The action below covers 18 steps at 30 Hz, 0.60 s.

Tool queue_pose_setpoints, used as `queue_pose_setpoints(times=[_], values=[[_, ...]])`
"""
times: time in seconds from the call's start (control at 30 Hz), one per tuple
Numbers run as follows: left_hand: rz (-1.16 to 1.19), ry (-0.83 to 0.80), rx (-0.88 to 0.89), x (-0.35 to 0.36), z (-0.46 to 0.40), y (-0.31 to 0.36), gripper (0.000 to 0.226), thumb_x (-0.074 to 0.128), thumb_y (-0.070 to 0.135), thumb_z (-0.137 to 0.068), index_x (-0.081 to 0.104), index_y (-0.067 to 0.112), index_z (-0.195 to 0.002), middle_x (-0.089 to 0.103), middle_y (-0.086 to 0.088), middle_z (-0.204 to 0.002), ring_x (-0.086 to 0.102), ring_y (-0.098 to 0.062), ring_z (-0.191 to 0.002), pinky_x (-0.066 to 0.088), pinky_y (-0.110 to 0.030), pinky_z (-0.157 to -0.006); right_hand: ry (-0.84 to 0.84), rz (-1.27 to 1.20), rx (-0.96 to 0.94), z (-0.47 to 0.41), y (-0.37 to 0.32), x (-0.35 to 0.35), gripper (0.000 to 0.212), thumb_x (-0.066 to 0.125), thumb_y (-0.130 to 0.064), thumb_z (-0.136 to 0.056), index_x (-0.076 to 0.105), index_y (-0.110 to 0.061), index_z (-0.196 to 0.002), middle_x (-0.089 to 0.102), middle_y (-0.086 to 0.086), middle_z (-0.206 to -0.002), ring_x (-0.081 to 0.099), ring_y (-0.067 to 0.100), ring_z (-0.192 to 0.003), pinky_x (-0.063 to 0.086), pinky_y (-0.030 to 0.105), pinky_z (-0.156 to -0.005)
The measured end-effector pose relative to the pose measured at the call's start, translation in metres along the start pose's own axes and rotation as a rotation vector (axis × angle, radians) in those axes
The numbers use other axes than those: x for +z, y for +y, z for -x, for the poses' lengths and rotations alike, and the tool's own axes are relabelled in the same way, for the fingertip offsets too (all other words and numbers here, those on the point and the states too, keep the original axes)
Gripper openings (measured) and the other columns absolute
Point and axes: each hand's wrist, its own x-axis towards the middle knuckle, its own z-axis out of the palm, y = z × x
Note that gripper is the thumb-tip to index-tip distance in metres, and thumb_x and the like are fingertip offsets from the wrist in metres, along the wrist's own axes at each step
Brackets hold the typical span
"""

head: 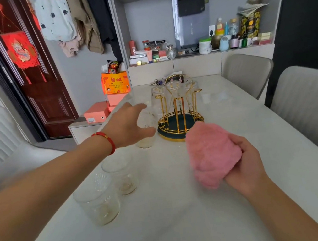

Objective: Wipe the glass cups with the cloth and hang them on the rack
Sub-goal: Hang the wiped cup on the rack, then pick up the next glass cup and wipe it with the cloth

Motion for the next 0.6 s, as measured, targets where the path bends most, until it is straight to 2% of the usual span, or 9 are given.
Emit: queue_pose_setpoints(times=[0.1,0.17,0.2,0.23,0.3,0.4,0.47,0.53,0.6], values=[[0.323,-0.042,0.04,0.0,0.023,0.043,0.068,0.075,0.046,-0.087,0.052,0.027,-0.148,0.06,-0.003,-0.119,0.06,-0.021,-0.104,0.05,-0.029,-0.082,-0.089,-0.029,-0.066,0.002,-0.005,0.004,0.039,0.045,-0.033,-0.101,0.068,-0.013,-0.126,0.069,0.007,-0.127,0.065,0.026,-0.117,0.044,0.045,-0.106],[0.594,-0.117,0.059,0.02,0.039,0.07,0.035,0.074,0.038,-0.09,0.067,0.037,-0.124,0.067,0.009,-0.104,0.064,-0.016,-0.096,0.055,-0.029,-0.08,-0.162,0.057,-0.088,0.006,-0.001,0.01,0.047,0.039,-0.035,-0.103,0.061,-0.012,-0.137,0.062,0.009,-0.14,0.057,0.027,-0.13,0.039,0.047,-0.112],[0.713,-0.124,0.053,0.035,0.045,0.079,0.027,0.074,0.034,-0.091,0.067,0.044,-0.114,0.066,0.016,-0.097,0.064,-0.011,-0.09,0.054,-0.025,-0.077,-0.196,0.131,-0.095,0.007,0.003,0.012,0.049,0.036,-0.034,-0.104,0.06,-0.011,-0.139,0.06,0.01,-0.143,0.055,0.027,-0.134,0.039,0.047,-0.113],[0.81,-0.102,0.032,0.05,0.048,0.086,0.031,0.075,0.033,-0.09,0.063,0.048,-0.113,0.064,0.019,-0.095,0.063,-0.008,-0.089,0.053,-0.024,-0.073,-0.212,0.213,-0.1,0.008,0.007,0.012,0.05,0.032,-0.033,-0.104,0.059,-0.011,-0.141,0.058,0.01,-0.146,0.052,0.026,-0.137,0.037,0.047,-0.114],[1.0,0.001,-0.118,0.079,0.051,0.091,0.045,0.079,0.035,-0.086,0.057,0.044,-0.125,0.061,0.016,-0.109,0.062,-0.007,-0.1,0.053,-0.025,-0.078,-0.227,0.301,-0.111,0.009,0.014,0.011,0.052,0.032,-0.036,-0.103,0.054,-0.013,-0.144,0.057,0.009,-0.147,0.049,0.026,-0.14,0.031,0.047,-0.119],[1.247,0.144,-0.326,0.106,0.051,0.095,0.059,0.085,0.045,-0.078,0.055,0.041,-0.129,0.066,0.0,-0.117,0.066,-0.017,-0.105,0.058,-0.036,-0.083,-0.226,0.299,-0.094,0.005,0.019,0.006,0.057,0.036,-0.043,-0.099,0.051,-0.016,-0.147,0.058,0.006,-0.146,0.047,0.022,-0.142,0.026,0.045,-0.122],[1.385,0.212,-0.396,0.113,0.049,0.097,0.062,0.088,0.047,-0.075,0.055,0.038,-0.128,0.069,-0.006,-0.114,0.071,-0.023,-0.1,0.06,-0.039,-0.076,-0.236,0.3,-0.127,0.001,0.022,0.002,0.057,0.027,-0.043,-0.105,0.045,-0.016,-0.151,0.05,-0.001,-0.154,0.041,0.017,-0.146,0.023,0.041,-0.123],[1.497,0.25,-0.444,0.117,0.046,0.096,0.071,0.09,0.053,-0.067,0.054,0.033,-0.125,0.072,-0.01,-0.111,0.074,-0.027,-0.096,0.063,-0.041,-0.075,-0.221,0.254,-0.125,-0.003,0.023,0.002,0.06,0.022,-0.046,-0.107,0.05,-0.01,-0.147,0.053,-0.003,-0.152,0.047,0.014,-0.141,0.037,0.038,-0.116],[1.538,0.263,-0.428,0.121,0.046,0.093,0.085,0.09,0.061,-0.056,0.053,0.026,-0.124,0.074,-0.008,-0.108,0.076,-0.02,-0.089,0.062,-0.034,-0.071,-0.155,0.3,-0.181,-0.005,0.023,0.003,0.057,0.041,-0.045,-0.102,0.065,0.0,-0.127,0.066,0.002,-0.137,0.06,0.016,-0.129,0.055,0.034,-0.097]])
